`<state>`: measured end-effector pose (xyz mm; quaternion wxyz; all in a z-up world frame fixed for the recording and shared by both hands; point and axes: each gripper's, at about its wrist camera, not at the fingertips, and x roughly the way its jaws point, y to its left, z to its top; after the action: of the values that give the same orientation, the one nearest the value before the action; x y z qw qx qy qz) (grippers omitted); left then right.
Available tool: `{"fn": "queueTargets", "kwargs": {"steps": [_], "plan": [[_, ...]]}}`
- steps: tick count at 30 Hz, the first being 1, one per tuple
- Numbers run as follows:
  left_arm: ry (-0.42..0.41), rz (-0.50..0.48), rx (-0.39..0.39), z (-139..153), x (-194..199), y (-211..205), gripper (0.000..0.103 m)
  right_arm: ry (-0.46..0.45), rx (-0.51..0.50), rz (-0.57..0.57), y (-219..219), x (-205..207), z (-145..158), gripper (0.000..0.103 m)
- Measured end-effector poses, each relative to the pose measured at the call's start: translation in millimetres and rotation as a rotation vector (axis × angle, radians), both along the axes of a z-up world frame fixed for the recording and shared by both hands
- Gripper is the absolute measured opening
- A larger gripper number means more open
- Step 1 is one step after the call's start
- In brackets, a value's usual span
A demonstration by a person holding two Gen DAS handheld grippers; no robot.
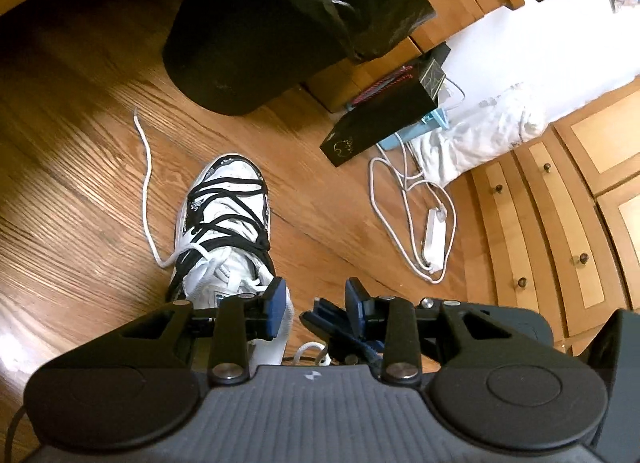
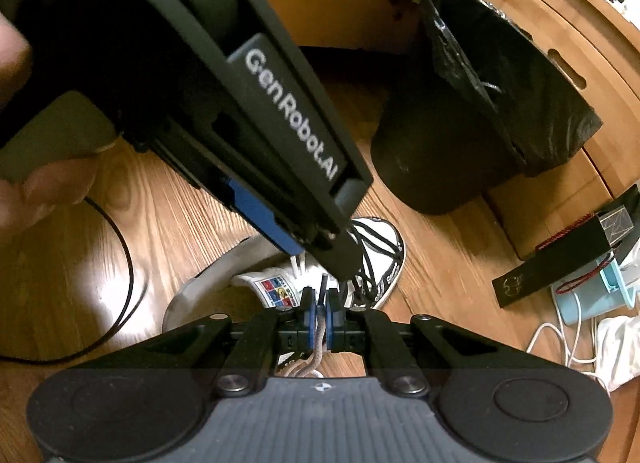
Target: Lace up shoes with both hands
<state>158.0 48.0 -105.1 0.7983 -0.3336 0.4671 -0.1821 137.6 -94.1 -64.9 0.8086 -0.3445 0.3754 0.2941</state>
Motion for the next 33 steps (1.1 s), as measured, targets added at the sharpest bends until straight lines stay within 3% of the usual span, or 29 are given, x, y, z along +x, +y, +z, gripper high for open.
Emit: {"fn": "queueTargets", "kwargs": {"steps": [5,9,12,14,18,33], "plan": [[0.007,0.027,0.009,-6,0,2,0.035,-0.01,0.016,0.001,0,-1,5,0.005],[0.003,0.041,-0.054,-8,1,7,0.034,-0.018,0.028,0.002,1,-2,8,0.005],[0.005,0.032,-0.116,-11,2,7,0.02,-0.023,0.034,0.003,1,-3,10,0.005],[0.014,0.042,-0.139,-14,2,9,0.005,-0.027,0.03,0.004,1,-4,9,0.005],[0.062,0.07,-0.199,-24,5,15,0.003,-0.026,0.035,-0.002,-1,-3,9,0.006],[0.067,0.112,-0.218,-24,7,22,0.003,-0.056,0.006,0.002,2,-1,5,0.011]]}}
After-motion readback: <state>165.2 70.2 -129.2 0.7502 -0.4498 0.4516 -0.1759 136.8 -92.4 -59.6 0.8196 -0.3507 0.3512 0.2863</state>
